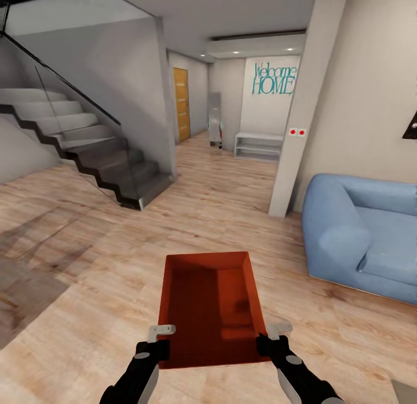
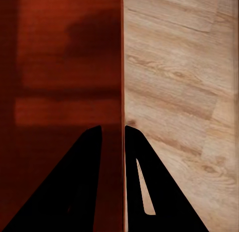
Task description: Move the two storage containers from the living room to the garage. In the garage, place one container on the floor and stack the other container on top of it (either order is fine).
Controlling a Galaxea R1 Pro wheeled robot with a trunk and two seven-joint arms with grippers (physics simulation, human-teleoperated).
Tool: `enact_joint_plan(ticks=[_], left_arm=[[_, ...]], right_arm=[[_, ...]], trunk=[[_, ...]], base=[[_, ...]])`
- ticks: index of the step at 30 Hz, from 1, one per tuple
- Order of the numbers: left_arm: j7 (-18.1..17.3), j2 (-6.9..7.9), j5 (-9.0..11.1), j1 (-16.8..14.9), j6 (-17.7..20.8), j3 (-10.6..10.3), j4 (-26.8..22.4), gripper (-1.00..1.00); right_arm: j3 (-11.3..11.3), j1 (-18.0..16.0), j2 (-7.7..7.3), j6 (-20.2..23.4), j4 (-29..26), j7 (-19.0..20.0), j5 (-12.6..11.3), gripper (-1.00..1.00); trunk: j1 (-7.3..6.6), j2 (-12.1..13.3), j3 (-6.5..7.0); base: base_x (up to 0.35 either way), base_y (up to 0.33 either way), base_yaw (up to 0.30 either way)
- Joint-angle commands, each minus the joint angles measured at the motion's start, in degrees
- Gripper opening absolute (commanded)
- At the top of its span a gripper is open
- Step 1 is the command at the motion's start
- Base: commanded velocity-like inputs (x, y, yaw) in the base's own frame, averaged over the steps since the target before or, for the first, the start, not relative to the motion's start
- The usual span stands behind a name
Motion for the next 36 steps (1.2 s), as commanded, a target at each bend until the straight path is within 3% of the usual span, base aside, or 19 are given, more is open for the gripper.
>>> enact_joint_plan(ticks=[1, 28, 36], left_arm=[[0.18, -0.06, -1.19, -0.03, 0.42, 0.04, -0.21, -1.00], [0.18, -0.06, -1.21, 0.01, 0.42, 0.04, -0.21, -1.00], [0.18, -0.06, -1.20, 0.00, 0.42, 0.04, -0.21, -1.00]], right_arm=[[0.48, -0.09, -0.39, -0.23, 0.16, -0.03, -0.77, -1.00], [0.83, -0.09, -0.39, -0.23, 0.16, -0.03, -0.77, -1.00], [0.83, -0.09, -0.39, -0.23, 0.16, -0.03, -0.77, -1.00]], trunk=[[0.07, -0.12, -0.11], [0.07, -0.12, -0.14], [0.07, -0.12, -0.14]], base=[[0.330, 0.000, -0.061], [0.330, 0.000, 0.032], [0.330, 0.000, -0.107]])
